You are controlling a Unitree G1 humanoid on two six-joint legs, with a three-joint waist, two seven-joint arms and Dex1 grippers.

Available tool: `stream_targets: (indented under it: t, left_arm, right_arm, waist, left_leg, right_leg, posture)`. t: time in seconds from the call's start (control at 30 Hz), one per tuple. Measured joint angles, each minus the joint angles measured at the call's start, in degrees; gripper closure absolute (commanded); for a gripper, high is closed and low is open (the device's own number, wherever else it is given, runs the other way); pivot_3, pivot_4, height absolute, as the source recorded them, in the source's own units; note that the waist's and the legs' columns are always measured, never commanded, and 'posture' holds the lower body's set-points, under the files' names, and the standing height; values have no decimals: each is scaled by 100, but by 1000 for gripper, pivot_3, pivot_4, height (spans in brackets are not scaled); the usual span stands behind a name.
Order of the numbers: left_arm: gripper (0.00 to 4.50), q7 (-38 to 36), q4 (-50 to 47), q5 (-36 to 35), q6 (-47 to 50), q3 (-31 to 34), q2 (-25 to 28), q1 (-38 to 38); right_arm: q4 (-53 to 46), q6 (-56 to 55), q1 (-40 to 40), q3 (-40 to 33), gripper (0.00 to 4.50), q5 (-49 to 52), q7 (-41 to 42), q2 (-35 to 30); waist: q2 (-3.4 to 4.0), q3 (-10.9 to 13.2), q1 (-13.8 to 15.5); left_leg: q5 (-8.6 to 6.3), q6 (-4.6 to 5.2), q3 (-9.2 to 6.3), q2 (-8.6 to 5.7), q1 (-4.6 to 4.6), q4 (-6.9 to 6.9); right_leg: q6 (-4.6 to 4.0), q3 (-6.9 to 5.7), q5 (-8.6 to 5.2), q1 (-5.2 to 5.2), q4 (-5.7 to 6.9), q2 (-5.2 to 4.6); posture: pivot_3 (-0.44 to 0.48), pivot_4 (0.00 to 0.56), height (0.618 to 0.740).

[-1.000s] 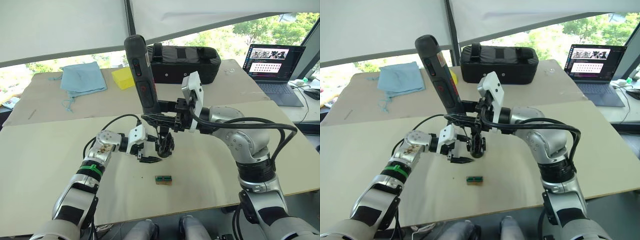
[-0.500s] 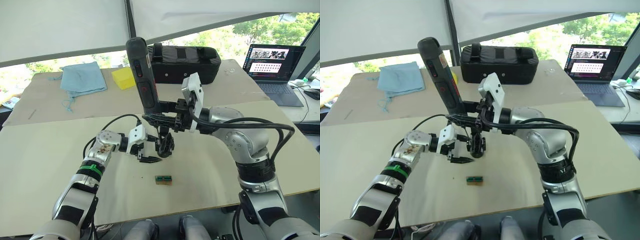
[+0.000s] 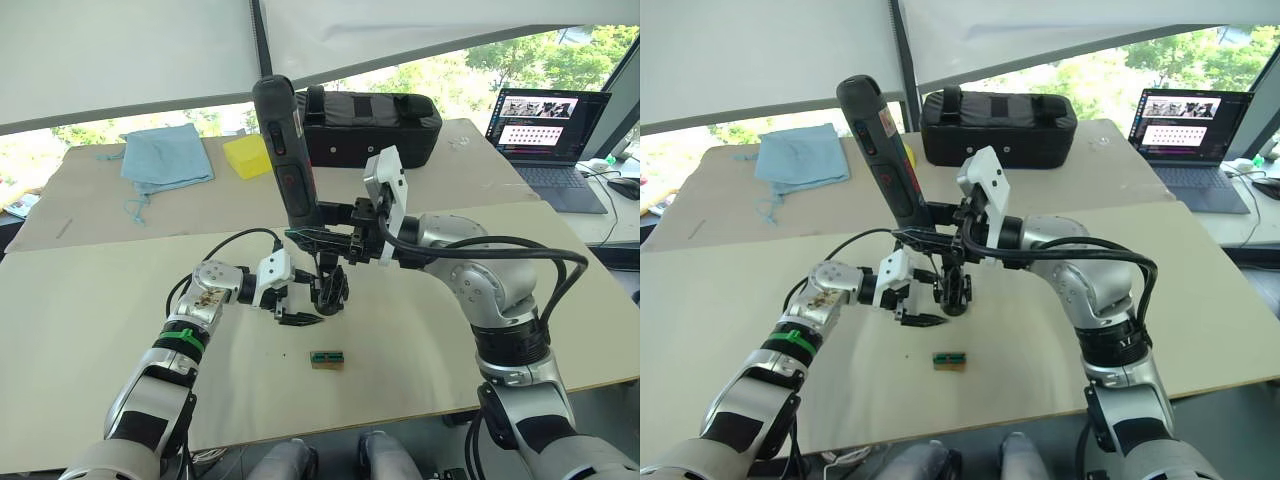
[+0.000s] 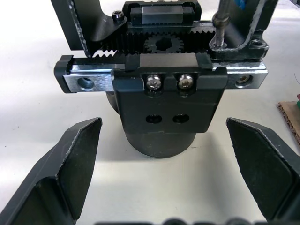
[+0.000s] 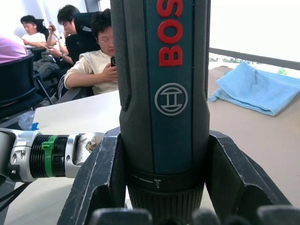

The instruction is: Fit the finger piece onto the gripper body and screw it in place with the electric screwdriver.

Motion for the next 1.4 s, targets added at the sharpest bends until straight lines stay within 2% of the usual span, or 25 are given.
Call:
stream_targets:
  t: [0.57,0.83,0.93,1.03,1.4]
  left_arm:
    - [0,116,0,0,5,3,-14,11]
    - [0,351,1,-6,75,30,-233,86]
    - [816,475,52,-7,164,54,-353,85]
    - [2136,513,117,-28,278,113,-476,93]
    - [2196,562,290,8,119,127,-538,100]
  right_arm:
    - [25,-267,138,38,2577,-60,213,-81]
    - [-76,-494,209,136,2577,-161,338,-150]
    - [-102,-593,251,154,2577,-217,368,-157]
    - [-163,-691,364,151,2577,-223,369,-174]
    - [39,-1248,574,243,2577,-286,792,-408]
  waist:
    - [0,0,2]
    - [0,0,9]
    - [-1,0,7]
    - [-1,-1,22]
    - [-10,-16,45]
  left_leg:
    - [0,0,0,-1,1,2]
    - [0,0,0,-1,0,5]
    - [0,0,0,-1,1,5]
    - [0,1,-1,-1,6,7]
    - [-2,2,-1,-2,37,10]
  right_leg:
    - [0,0,0,1,0,0]
    - [0,-1,0,3,0,-1]
    - [0,-1,0,5,1,-1]
    - [0,-2,0,11,0,-1]
    - [0,0,0,38,-15,-2]
  posture:
    - [0,150,740]
    - [0,150,740]
    - [0,150,740]
    - [0,150,740]
    - [0,150,740]
